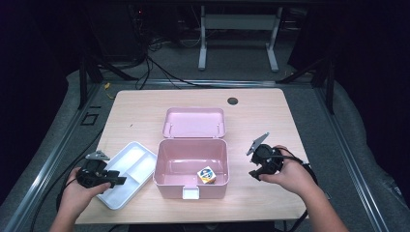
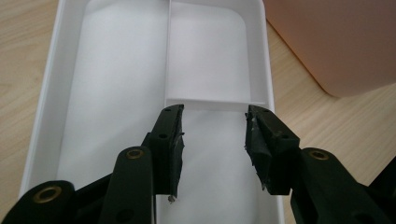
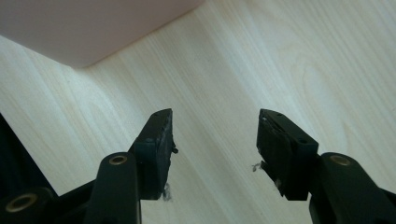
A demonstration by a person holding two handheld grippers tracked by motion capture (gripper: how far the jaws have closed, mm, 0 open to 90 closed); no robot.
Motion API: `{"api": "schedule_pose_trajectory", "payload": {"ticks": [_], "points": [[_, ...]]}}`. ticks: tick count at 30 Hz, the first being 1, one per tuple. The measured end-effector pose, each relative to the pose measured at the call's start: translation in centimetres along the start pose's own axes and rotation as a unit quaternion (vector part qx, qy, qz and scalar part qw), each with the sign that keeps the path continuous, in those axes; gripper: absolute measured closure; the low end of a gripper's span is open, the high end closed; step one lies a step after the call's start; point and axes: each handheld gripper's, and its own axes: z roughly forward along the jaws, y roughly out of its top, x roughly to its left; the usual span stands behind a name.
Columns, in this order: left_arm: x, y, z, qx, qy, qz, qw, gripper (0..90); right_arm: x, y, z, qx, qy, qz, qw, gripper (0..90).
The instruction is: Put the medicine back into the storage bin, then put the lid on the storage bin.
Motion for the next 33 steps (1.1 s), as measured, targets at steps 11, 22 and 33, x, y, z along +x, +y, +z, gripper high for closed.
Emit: {"api": "schedule_pose_trajectory", "payload": {"ticks": [11,22,33], "points": [[-0.3,1.5,0.1,0.042,0.027,0.023,0.9985,56.4,1.5,-3.0,2.9,-0.075,-0.019,0.092,0.9927,44.7],[0.1,1.8,-0.3,0.073,0.037,0.028,0.9962,58.6,2.4,-5.1,4.9,-0.137,-0.06,0.141,0.9788,43.7],[0.9,2.4,-0.2,0.107,0.053,0.035,0.9923,63.3,2.3,-6.1,4.7,-0.188,-0.053,0.168,0.9662,44.2]]}}
